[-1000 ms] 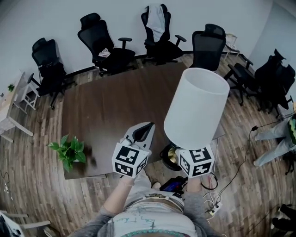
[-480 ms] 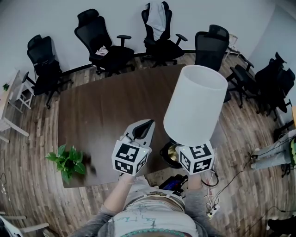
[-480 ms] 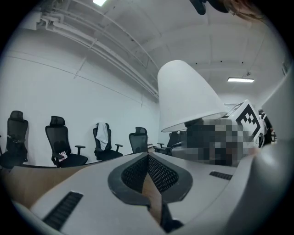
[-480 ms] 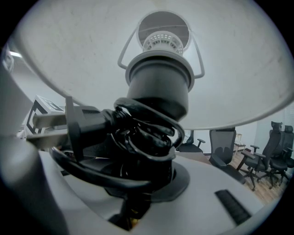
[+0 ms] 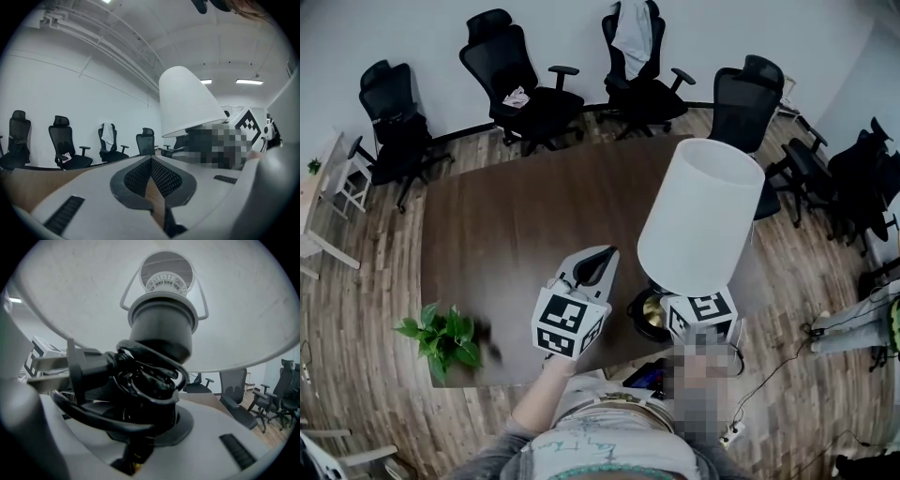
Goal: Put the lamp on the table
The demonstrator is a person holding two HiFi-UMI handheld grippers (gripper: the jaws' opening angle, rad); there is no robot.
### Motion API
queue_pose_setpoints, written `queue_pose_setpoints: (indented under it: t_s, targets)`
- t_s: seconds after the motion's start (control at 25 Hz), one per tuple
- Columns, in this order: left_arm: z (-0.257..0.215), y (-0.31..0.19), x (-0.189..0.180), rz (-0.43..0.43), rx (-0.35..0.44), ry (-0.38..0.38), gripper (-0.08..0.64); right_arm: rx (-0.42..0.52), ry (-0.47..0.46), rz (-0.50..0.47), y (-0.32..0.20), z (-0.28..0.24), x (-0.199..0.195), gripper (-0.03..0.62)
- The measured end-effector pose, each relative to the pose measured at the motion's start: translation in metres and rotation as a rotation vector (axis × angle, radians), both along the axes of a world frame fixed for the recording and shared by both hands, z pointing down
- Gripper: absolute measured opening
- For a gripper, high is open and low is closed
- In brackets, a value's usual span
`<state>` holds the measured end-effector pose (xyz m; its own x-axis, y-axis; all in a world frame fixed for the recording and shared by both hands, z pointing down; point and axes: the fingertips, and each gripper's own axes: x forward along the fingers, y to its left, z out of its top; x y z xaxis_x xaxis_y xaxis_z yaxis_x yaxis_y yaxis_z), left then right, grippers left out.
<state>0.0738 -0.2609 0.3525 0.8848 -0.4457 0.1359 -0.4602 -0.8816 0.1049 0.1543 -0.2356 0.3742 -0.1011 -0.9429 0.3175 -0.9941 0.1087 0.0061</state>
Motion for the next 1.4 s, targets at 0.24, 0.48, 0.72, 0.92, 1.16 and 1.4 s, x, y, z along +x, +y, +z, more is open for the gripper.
queue_pose_setpoints:
  t_s: [0.24,0.48,0.72,0.92,1.16,1.4]
  targets:
    - [0.012,-0.012,-0.018,-0.04,-0.02,-0.029,0.011,-0.01,0.0,-0.022,-0.016,0.008,-0.006,0.06]
    - [0.016,-0.018,-0.022,-0.107,-0.035,-0.033,0.011,-0.007,-0.023,-0.071,-0.027,0.009,-0.002,0.06]
    - [0.016,-0.019,-0.005,-0.172,-0.044,-0.032,0.011,-0.007,-0.014,-0.145,-0.036,0.008,0.011,0.06]
    - [0.019,-0.02,0.009,-0.228,-0.048,-0.049,0.011,-0.013,-0.007,-0.199,-0.046,0.01,0.024,0.06]
    - [0.023,-0.023,0.021,-0.273,-0.07,-0.064,0.011,-0.033,0.001,-0.258,-0.061,0.017,0.032,0.06]
    - [0.04,-0.033,0.02,-0.304,-0.102,-0.105,0.011,-0.057,-0.017,-0.294,-0.075,0.034,0.033,0.06]
